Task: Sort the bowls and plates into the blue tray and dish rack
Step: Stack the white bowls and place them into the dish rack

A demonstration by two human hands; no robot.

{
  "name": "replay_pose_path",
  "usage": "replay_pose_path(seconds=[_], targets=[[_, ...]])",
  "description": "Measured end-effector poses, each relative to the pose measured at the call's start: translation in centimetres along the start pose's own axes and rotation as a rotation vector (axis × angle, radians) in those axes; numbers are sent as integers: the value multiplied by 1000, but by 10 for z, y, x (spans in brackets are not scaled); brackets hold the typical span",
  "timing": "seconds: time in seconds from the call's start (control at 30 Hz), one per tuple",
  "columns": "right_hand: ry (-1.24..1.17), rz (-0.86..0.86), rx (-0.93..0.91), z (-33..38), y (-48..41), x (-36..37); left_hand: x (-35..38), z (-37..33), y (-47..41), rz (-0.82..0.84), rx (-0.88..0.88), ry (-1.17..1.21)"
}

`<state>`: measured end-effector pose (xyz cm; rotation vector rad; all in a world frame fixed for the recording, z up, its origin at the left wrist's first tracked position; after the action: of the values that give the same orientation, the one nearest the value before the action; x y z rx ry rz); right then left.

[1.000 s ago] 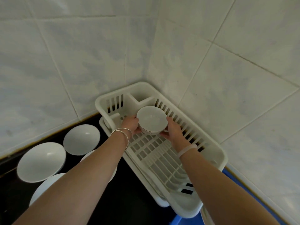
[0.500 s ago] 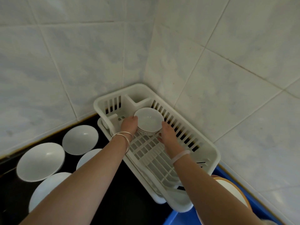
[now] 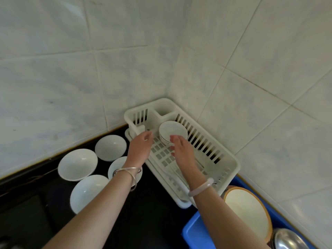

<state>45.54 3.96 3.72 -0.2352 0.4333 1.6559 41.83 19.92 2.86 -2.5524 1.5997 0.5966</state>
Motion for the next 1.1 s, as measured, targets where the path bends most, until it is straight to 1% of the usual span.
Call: replay_pose_path(seconds=[0.1, 0.2, 0.33, 0.4, 0.5, 0.6, 0.7, 0.77, 0.83, 0.9, 1.0, 1.1], targets=[[37, 96, -7, 0, 42, 35, -32, 22, 40, -73, 26, -46], [131, 179, 46, -19, 71, 67, -64, 57, 78, -158, -20, -108], [344, 201, 107, -49, 83, 91, -101, 107, 114, -249, -104, -160], [387, 243, 156, -63, 83, 103, -118, 128, 126, -306, -153, -194], [432, 263, 207, -78, 82, 115, -134, 154, 133, -339, -208, -288], [456, 251, 231, -86, 78, 125, -143, 176, 134, -348, -270, -214], [388, 225, 323, -95, 75, 130, -146, 194, 133, -322, -340, -85], [239, 193, 419, -103, 76, 134, -144, 204, 133, -302, -394, 33], [35, 156, 509, -108, 77, 138, -141, 212, 134, -288, -424, 148], [-98, 126, 553, -109, 77, 138, -139, 216, 135, -275, -436, 228], [-126, 114, 557, -102, 77, 132, -138, 220, 135, -265, -451, 300], [-115, 117, 504, -88, 77, 121, -138, 221, 134, -261, -451, 331]])
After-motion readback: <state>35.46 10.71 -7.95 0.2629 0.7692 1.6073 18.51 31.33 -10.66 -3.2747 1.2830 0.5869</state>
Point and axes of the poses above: each hand's wrist, its own y-axis away from the middle knuckle, its own x-axis out of the palm, z = x × y, the point moved 9 cm from there along -y, towards the middle knuckle, and after that the axes turned 2 degrees about -z, right-handed, at the moved point
